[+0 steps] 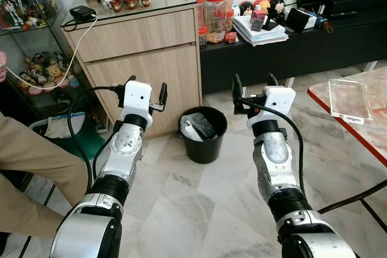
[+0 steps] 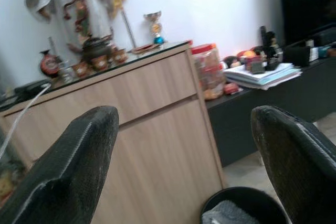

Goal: Picking trash to rubbish bin

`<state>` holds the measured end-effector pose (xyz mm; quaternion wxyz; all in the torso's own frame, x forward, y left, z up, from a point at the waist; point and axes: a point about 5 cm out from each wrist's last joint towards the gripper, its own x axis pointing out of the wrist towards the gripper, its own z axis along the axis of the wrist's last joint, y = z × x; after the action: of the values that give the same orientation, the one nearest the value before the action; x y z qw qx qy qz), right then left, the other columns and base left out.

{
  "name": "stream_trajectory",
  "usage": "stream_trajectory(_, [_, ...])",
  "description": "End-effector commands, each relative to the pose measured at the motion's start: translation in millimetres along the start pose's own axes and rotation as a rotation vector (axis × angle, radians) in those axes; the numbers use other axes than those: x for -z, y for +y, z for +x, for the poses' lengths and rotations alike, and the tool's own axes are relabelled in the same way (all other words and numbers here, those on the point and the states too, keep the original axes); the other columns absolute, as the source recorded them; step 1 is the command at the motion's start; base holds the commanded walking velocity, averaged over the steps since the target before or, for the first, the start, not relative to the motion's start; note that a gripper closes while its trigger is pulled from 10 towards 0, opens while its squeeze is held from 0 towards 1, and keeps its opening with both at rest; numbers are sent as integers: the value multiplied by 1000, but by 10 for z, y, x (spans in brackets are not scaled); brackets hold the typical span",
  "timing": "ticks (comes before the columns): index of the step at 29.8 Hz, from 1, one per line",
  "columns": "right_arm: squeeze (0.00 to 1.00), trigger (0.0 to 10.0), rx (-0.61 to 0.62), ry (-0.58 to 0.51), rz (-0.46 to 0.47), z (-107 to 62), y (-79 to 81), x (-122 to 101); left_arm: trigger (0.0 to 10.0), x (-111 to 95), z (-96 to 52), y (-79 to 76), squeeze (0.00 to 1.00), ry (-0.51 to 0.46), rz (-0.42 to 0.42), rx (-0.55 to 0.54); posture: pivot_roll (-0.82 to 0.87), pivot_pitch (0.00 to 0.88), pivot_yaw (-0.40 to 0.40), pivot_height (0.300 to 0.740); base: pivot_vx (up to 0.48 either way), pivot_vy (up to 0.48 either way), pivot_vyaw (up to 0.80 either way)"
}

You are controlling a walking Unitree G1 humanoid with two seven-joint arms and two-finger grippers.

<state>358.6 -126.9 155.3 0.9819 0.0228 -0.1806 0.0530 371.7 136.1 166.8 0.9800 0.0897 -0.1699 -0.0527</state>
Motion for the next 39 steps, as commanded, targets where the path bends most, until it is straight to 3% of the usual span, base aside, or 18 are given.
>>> stream_trajectory(1, [0, 10000, -9, -9, -5, 22, 33, -35, 10000, -34, 24, -10, 0, -8, -1, 3, -93, 0, 100, 740, 0, 0, -800])
stream_trajectory(39, [0, 10000, 22, -16, -73, 43, 0, -89, 10000, -128, 65, -82, 0, -56, -28, -9, -95, 0, 77, 740, 0, 0, -800])
